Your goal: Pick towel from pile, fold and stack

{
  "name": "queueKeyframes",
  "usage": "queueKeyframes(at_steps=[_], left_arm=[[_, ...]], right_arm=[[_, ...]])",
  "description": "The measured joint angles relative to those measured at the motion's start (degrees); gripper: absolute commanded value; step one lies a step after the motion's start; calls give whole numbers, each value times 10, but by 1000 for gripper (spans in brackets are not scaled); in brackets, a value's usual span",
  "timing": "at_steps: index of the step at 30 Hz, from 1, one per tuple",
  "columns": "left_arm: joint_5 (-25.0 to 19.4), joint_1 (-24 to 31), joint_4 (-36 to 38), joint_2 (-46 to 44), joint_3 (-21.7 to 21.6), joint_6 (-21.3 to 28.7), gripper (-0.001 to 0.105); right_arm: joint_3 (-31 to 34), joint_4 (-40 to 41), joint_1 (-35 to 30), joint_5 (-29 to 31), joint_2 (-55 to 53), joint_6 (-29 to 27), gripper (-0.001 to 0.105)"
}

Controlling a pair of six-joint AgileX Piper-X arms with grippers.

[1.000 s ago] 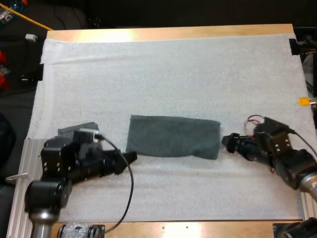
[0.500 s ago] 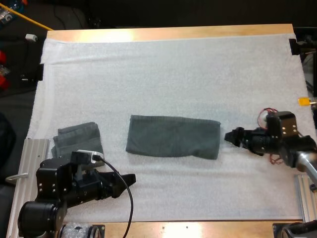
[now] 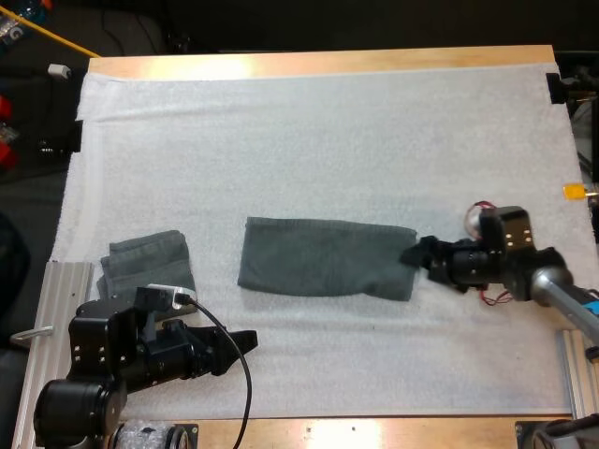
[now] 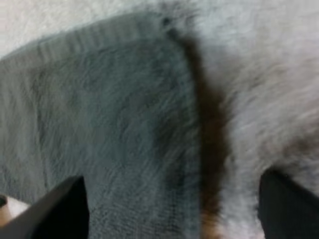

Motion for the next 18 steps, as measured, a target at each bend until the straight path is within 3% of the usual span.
queueKeyframes(at_steps=[7,10,15,18], left_arm=[[0,0,0,0,0,0,66],[0,0,0,0,0,0,66],[0,0,0,0,0,3,66],[0,0,0,0,0,4,66]], right_arm=[[-7,-50,45,-1,26,57,69],[-7,-56,45,7,30,81,51],[-5,-47,47,22,37,94,1],[-3,-42,50,33,28,83,0]])
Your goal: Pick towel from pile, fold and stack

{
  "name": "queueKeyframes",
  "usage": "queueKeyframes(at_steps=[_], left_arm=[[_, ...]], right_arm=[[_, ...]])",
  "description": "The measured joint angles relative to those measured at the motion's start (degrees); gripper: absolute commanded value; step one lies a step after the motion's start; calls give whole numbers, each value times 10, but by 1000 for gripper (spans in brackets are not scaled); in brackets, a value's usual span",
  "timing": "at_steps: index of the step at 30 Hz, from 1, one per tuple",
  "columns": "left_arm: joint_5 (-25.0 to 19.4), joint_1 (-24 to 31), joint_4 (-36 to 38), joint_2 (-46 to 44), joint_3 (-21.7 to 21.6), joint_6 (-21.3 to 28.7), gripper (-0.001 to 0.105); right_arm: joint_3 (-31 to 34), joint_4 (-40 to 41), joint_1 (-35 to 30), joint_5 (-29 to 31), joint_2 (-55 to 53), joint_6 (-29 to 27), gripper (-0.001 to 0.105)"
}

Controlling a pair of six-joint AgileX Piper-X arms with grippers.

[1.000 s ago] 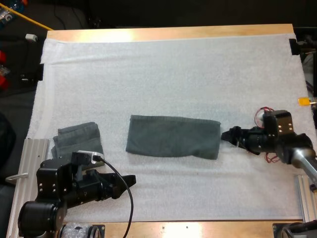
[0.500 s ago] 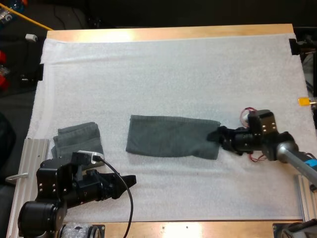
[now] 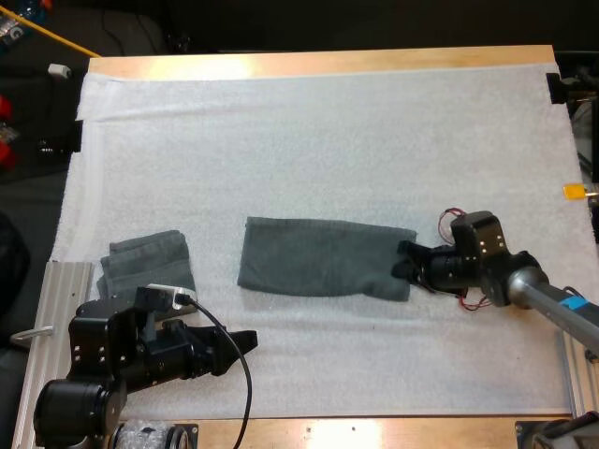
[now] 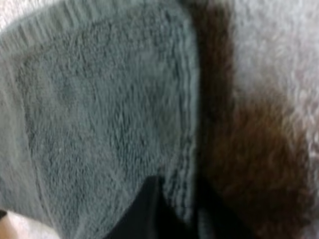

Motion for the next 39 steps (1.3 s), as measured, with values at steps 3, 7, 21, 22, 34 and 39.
queueKeyframes(at_steps=[3,7,21,22,34,39], left_arm=[[0,-2,0,0,0,0,66],[0,-13,0,0,0,4,66],[0,-27,0,0,0,6,66],[0,-27,0,0,0,6,66],[5,-30,0,0,0,6,66],[6,-52,0,0,0,6,66]], right_arm=[[-3,29,0,34,-34,-8,0],[-38,127,0,116,-79,-95,0],[-218,509,5,401,-99,-376,0],[-219,515,9,397,-99,-374,0],[-225,451,155,319,-46,-230,0],[-259,408,191,288,11,-159,0]])
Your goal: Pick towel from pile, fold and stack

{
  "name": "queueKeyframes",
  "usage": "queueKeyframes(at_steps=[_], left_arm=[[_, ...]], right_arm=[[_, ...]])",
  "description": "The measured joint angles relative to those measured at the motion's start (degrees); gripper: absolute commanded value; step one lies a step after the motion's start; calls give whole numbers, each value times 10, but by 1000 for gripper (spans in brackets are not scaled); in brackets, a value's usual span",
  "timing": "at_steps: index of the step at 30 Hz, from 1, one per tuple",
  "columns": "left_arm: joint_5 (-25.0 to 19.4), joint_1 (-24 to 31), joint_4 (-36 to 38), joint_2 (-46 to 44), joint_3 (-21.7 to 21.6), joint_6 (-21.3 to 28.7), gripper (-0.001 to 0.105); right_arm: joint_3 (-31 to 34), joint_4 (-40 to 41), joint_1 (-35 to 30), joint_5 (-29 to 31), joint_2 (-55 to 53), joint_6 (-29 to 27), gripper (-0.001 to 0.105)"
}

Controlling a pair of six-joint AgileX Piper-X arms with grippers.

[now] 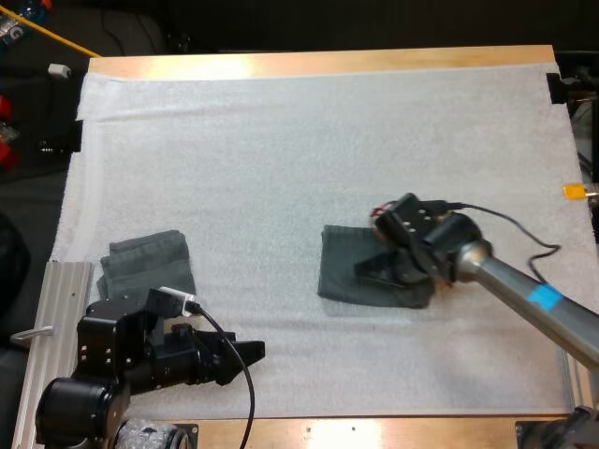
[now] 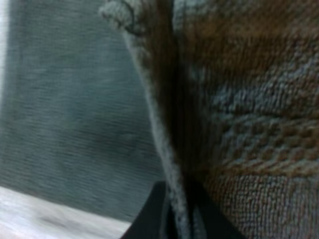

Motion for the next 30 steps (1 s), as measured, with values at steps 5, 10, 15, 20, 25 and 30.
queueKeyframes(at_steps=[5,10,15,20,25,30], left_arm=[[10,-5,0,0,0,0,66],[12,-5,0,0,0,0,66],[12,-5,0,0,0,2,66],[13,-5,0,0,0,2,66],[13,-5,0,0,0,2,66],[13,-5,0,0,0,10,66]], right_arm=[[-45,-21,9,-35,47,48,0],[-60,-44,9,-97,83,87,0],[-60,-69,9,-125,93,94,14],[-61,-92,9,-128,93,95,66],[-61,-95,12,-135,91,95,72],[-61,-91,34,-139,89,95,70]])
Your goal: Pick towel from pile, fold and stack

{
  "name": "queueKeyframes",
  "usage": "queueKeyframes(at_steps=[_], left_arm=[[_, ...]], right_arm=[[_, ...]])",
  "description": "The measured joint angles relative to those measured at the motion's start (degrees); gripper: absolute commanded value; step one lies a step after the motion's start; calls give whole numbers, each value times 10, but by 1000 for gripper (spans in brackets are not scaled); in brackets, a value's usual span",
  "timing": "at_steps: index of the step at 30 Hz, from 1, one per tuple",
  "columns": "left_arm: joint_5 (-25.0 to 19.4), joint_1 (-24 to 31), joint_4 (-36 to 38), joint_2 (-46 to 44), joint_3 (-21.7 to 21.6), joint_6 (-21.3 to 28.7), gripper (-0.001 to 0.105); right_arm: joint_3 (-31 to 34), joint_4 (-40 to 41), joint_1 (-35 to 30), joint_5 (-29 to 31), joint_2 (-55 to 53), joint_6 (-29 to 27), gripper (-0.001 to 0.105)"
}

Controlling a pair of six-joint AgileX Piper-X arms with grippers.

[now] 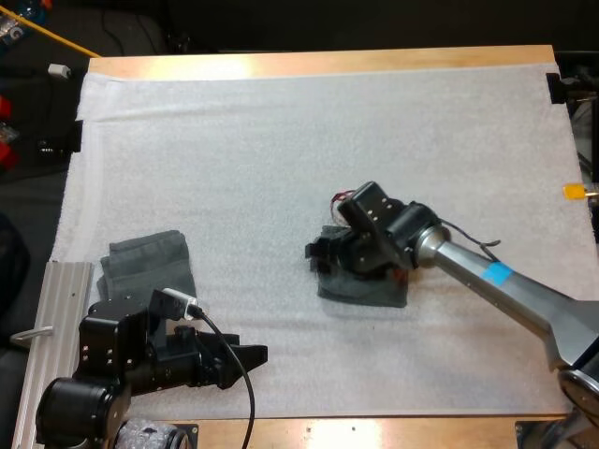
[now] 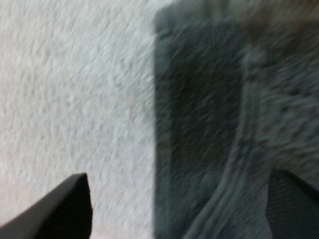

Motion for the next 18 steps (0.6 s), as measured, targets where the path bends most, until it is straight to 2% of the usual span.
queueKeyframes(at_steps=[7,13,18], left_arm=[[0,0,0,0,0,1,66],[0,0,0,0,0,1,66],[0,0,0,0,0,1,66]], right_arm=[[0,-9,62,11,1,24,70],[0,-34,65,3,25,41,70],[0,-33,65,-4,13,31,70]])
